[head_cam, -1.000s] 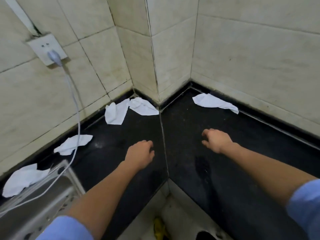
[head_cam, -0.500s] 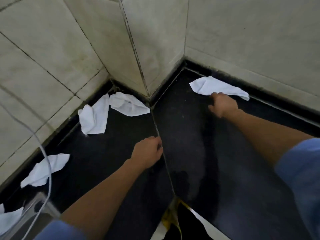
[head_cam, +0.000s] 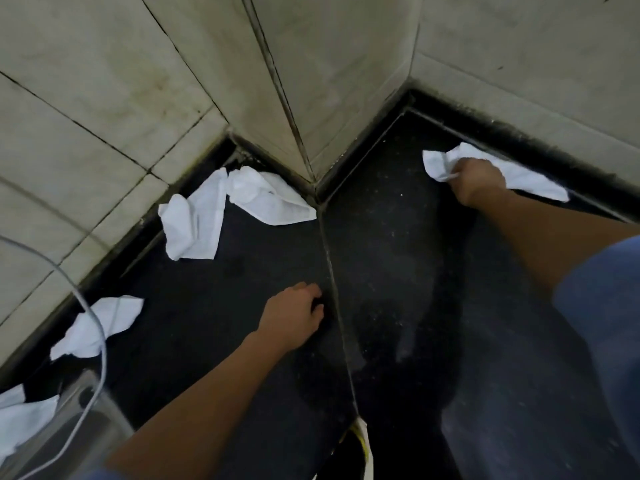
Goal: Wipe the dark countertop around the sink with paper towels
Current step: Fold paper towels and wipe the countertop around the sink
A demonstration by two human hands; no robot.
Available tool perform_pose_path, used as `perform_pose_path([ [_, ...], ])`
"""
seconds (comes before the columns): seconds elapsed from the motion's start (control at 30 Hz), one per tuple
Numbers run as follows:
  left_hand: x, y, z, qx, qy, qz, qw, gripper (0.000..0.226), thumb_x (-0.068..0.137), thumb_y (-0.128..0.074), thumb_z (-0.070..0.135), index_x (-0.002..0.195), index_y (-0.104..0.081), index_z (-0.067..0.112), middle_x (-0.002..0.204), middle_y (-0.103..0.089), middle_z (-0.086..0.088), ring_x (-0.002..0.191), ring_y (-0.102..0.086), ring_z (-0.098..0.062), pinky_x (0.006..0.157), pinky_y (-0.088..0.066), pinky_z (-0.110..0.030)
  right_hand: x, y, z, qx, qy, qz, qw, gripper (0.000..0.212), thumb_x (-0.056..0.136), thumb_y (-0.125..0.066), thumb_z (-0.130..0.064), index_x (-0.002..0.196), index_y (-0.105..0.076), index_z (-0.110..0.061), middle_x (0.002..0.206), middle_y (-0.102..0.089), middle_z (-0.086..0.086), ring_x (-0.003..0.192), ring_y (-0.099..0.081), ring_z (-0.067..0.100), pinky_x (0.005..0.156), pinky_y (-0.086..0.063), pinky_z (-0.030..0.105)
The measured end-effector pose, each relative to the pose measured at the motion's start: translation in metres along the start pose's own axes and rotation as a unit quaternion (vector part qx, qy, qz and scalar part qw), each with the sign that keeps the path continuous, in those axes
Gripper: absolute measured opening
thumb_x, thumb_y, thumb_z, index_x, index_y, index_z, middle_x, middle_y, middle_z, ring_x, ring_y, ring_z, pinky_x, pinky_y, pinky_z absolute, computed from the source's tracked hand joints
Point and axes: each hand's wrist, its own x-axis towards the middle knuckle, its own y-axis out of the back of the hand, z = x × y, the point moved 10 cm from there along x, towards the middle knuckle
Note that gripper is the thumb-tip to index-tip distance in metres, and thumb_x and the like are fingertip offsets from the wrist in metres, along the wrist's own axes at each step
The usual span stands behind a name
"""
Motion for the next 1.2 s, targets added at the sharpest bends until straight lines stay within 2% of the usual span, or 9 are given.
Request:
perform_pose_path([
  [0.07, -0.002, 0.002, -0.004, -0.002, 0.003, 0.010, 1.000, 0.030, 0.092, -0.052, 0.034, 0.118, -0.056, 0.021, 0.111, -0.061, 0.000, 0.098, -0.061, -0.018, 0.078, -0.052, -0.036, -0.015, 0.001, -0.007, -0.024, -0.029, 0.035, 0.999, 0.006, 0.092, -0.054, -0.024, 0.089, -0.052, -0.018, 0.093, -0.055, 0.015, 0.092, -0.058, 0.033, 0.076, -0.040, 0.031],
  [0.13, -0.005, 0.006, -0.009, -0.007, 0.008, 0.023, 1.000, 0.030, 0.091, -0.053, 0.034, 0.117, -0.057, 0.021, 0.109, -0.062, 0.000, 0.097, -0.061, -0.017, 0.077, -0.051, -0.034, -0.039, -0.007, -0.033, -0.028, 0.000, 0.064, 0.998, 0.013, 0.090, -0.056, -0.024, 0.099, -0.062, -0.016, 0.098, -0.062, 0.015, 0.102, -0.059, 0.037, 0.083, -0.044, 0.036],
  [0.23, -0.013, 0.016, -0.019, -0.024, 0.020, 0.040, 0.999, 0.028, 0.090, -0.056, 0.032, 0.114, -0.060, 0.019, 0.105, -0.063, 0.000, 0.095, -0.061, -0.019, 0.077, -0.050, -0.033, -0.092, -0.028, -0.081, 0.064, 0.111, 0.069, 0.989, 0.014, 0.086, -0.061, -0.021, 0.097, -0.067, -0.013, 0.090, -0.069, 0.010, 0.088, -0.066, 0.030, 0.077, -0.046, 0.031],
  [0.5, -0.049, 0.032, -0.073, -0.079, 0.083, 0.060, 0.992, 0.022, 0.087, -0.061, 0.026, 0.106, -0.064, 0.017, 0.092, -0.068, -0.002, 0.088, -0.063, -0.023, 0.077, -0.052, -0.037, -0.232, -0.147, -0.155, 0.093, 0.206, -0.057, 0.973, 0.018, 0.085, -0.062, -0.020, 0.102, -0.064, -0.014, 0.100, -0.065, 0.006, 0.091, -0.062, 0.024, 0.082, -0.047, 0.032],
  [0.63, -0.070, 0.011, -0.090, -0.089, 0.097, 0.046, 0.990, 0.022, 0.088, -0.060, 0.026, 0.107, -0.064, 0.017, 0.092, -0.067, -0.001, 0.086, -0.063, -0.020, 0.075, -0.052, -0.034, -0.284, -0.220, -0.161, -0.003, 0.236, -0.157, 0.959, 0.026, 0.090, -0.056, -0.022, 0.115, -0.061, -0.016, 0.113, -0.060, 0.006, 0.104, -0.058, 0.024, 0.087, -0.044, 0.030],
  [0.77, -0.081, -0.018, -0.085, -0.107, 0.094, 0.029, 0.989, 0.022, 0.088, -0.060, 0.025, 0.108, -0.065, 0.017, 0.091, -0.068, 0.000, 0.085, -0.063, -0.018, 0.073, -0.051, -0.031, -0.301, -0.225, -0.155, -0.011, 0.246, -0.203, 0.948, 0.042, 0.088, -0.056, -0.025, 0.130, -0.054, -0.023, 0.118, -0.057, 0.004, 0.106, -0.056, 0.021, 0.088, -0.045, 0.031],
  [0.93, -0.081, -0.042, -0.060, -0.155, 0.099, 0.028, 0.983, 0.026, 0.087, -0.060, 0.029, 0.111, -0.061, 0.017, 0.093, -0.066, -0.002, 0.084, -0.062, -0.019, 0.069, -0.050, -0.031, -0.259, -0.144, -0.127, -0.028, 0.196, -0.030, 0.980, 0.044, 0.088, -0.059, -0.024, 0.131, -0.053, -0.024, 0.128, -0.054, -0.002, 0.119, -0.048, 0.017, 0.092, -0.042, 0.029],
  [1.1, -0.071, -0.060, -0.043, -0.098, 0.130, -0.015, 0.987, 0.016, 0.087, -0.057, 0.029, 0.093, -0.057, 0.014, 0.091, -0.065, -0.003, 0.081, -0.060, -0.020, 0.064, -0.046, -0.031, -0.226, -0.154, -0.090, -0.151, 0.116, -0.110, 0.976, 0.045, 0.088, -0.055, -0.022, 0.133, -0.048, -0.025, 0.125, -0.051, 0.003, 0.116, -0.047, 0.022, 0.088, -0.047, 0.037],
  [1.2, -0.064, -0.053, -0.045, -0.092, 0.146, -0.006, 0.985, 0.014, 0.086, -0.055, 0.024, 0.089, -0.061, 0.012, 0.090, -0.065, -0.005, 0.084, -0.062, -0.024, 0.066, -0.048, -0.032, -0.235, -0.139, -0.098, -0.104, 0.175, -0.017, 0.979, 0.026, 0.089, -0.056, -0.018, 0.114, -0.064, -0.021, 0.106, -0.058, 0.004, 0.099, -0.056, 0.023, 0.073, -0.051, 0.036],
])
